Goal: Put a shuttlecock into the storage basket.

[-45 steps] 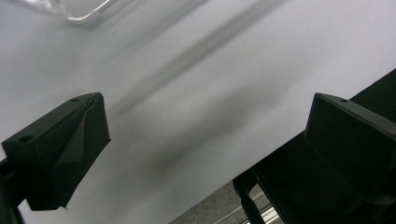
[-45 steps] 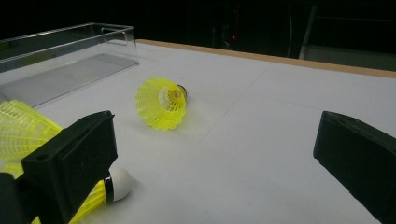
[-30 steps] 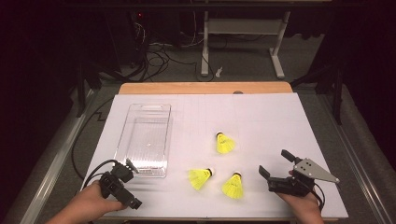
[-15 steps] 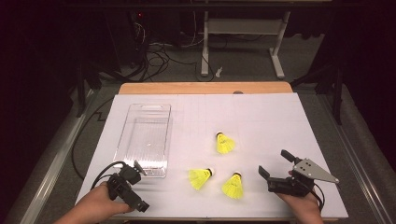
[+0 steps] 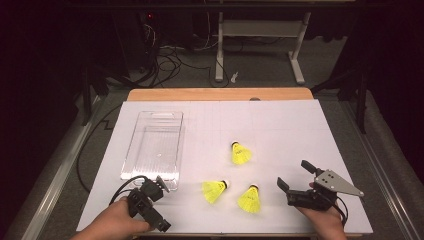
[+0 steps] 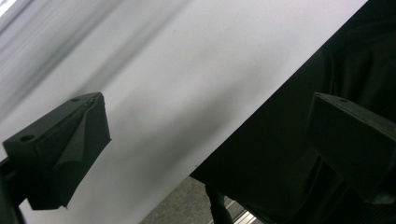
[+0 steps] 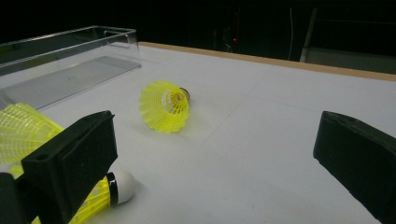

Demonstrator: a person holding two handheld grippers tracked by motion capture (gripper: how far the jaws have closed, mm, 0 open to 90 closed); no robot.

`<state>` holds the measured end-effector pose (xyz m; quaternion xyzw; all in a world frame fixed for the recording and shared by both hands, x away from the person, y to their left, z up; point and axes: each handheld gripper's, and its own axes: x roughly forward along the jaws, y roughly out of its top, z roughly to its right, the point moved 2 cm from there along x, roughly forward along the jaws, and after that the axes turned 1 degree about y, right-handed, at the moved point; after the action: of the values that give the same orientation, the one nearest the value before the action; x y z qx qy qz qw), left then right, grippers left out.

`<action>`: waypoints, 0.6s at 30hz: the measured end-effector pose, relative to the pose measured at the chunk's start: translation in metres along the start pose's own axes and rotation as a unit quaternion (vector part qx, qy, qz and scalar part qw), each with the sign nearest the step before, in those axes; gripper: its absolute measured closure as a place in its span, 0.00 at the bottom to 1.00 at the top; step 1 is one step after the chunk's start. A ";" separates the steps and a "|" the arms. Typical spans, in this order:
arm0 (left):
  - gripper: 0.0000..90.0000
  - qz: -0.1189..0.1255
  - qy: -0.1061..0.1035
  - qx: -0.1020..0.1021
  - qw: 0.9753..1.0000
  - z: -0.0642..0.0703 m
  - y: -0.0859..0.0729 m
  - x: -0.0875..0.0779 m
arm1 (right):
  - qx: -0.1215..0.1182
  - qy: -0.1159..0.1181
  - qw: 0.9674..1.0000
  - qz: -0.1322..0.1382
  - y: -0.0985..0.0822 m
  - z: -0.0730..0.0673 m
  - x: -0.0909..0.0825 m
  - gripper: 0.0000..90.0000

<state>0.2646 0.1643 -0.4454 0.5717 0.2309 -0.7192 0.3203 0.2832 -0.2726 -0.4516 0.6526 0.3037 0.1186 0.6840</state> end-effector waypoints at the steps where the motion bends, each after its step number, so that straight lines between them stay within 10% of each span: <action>1: 0.02 0.002 -0.002 0.001 1.000 0.001 0.001 0.000 | 0.001 -0.001 1.000 0.000 0.000 0.001 0.000 0.00; 18: 0.05 0.002 -0.005 0.032 0.999 0.023 0.031 -0.004 | 0.002 0.000 1.000 0.002 0.000 0.002 -0.002 0.00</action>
<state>0.2721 0.1272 -0.4351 0.5785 0.2055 -0.7283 0.3044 0.2831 -0.2751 -0.4509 0.6544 0.3023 0.1190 0.6828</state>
